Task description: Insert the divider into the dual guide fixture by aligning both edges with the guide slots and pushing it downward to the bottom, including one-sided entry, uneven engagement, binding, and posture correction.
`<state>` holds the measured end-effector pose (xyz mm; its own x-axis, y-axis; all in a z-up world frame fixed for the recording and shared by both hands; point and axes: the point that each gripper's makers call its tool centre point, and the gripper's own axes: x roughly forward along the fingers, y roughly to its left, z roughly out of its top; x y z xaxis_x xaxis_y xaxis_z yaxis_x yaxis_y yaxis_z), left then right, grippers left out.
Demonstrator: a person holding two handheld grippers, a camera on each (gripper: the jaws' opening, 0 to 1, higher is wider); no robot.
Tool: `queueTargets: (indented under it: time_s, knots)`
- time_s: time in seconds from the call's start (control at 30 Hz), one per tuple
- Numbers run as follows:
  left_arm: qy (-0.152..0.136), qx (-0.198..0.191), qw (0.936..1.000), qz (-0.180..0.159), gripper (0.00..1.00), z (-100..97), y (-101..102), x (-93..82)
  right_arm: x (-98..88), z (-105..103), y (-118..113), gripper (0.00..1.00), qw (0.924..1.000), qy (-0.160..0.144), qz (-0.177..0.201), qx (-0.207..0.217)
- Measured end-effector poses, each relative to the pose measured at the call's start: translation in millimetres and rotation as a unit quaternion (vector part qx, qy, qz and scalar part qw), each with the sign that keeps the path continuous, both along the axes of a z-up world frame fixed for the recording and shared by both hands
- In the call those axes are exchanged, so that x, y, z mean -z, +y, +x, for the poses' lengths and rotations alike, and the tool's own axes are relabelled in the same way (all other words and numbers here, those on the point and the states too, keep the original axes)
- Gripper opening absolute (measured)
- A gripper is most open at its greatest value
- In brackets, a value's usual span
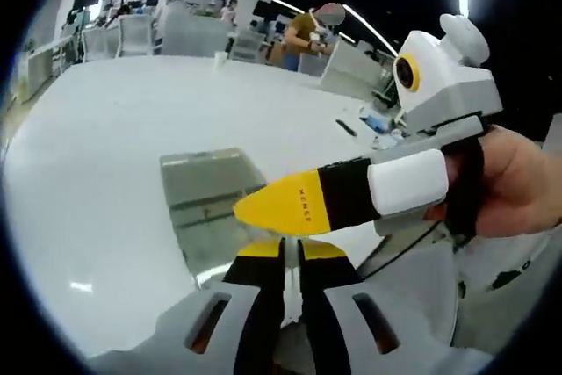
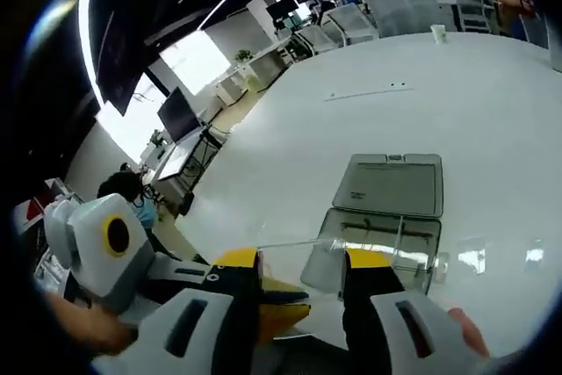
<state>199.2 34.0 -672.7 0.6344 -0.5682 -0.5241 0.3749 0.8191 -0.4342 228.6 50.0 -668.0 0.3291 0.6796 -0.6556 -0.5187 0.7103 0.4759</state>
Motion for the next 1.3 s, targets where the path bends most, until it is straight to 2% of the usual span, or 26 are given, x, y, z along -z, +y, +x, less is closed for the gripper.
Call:
queueTargets:
  time_s: [0.17,0.27,0.47,0.67,0.87,1.0,1.07,1.2,1.3]
  knots:
    - [0.007,-0.002,0.9998,-0.019,0.02,1.4,3.6,2.8,2.0,-0.2,3.4,0.33,0.9998,0.011,-0.008,-0.013]
    - [0.023,-0.006,0.9987,-0.045,0.02,1.7,4.5,3.1,2.7,-0.4,3.5,0.33,0.9996,0.021,-0.008,-0.016]
    - [0.045,-0.004,0.9968,-0.067,0.02,-0.8,4.0,6.0,7.1,-3.6,5.0,0.33,0.9981,0.044,-0.031,-0.027]
    - [0.057,-0.012,0.9946,-0.086,0.02,-1.0,8.4,4.2,5.1,-5.2,7.9,0.33,0.9981,0.043,-0.031,-0.032]
    - [0.065,-0.015,0.9938,-0.089,0.02,-1.9,14.5,3.3,-0.5,-8.7,9.6,0.33,0.9985,0.039,-0.004,-0.039]
    - [0.072,-0.023,0.9931,-0.090,0.02,1.3,23.6,4.1,-3.6,-10.7,7.5,0.41,0.9986,0.030,0.015,-0.041]
    - [0.074,-0.024,0.9930,-0.089,0.02,2.9,24.7,2.6,-3.2,-10.5,4.6,0.42,0.9986,0.029,0.019,-0.041]
    - [0.078,-0.021,0.9939,-0.075,0.02,5.9,26.5,2.9,-6.6,-9.0,1.2,0.41,0.9978,0.019,0.046,-0.045]
    - [0.093,-0.019,0.9935,-0.062,0.02,8.0,29.4,5.9,-9.9,-9.1,-2.7,0.41,0.9962,0.007,0.068,-0.055]
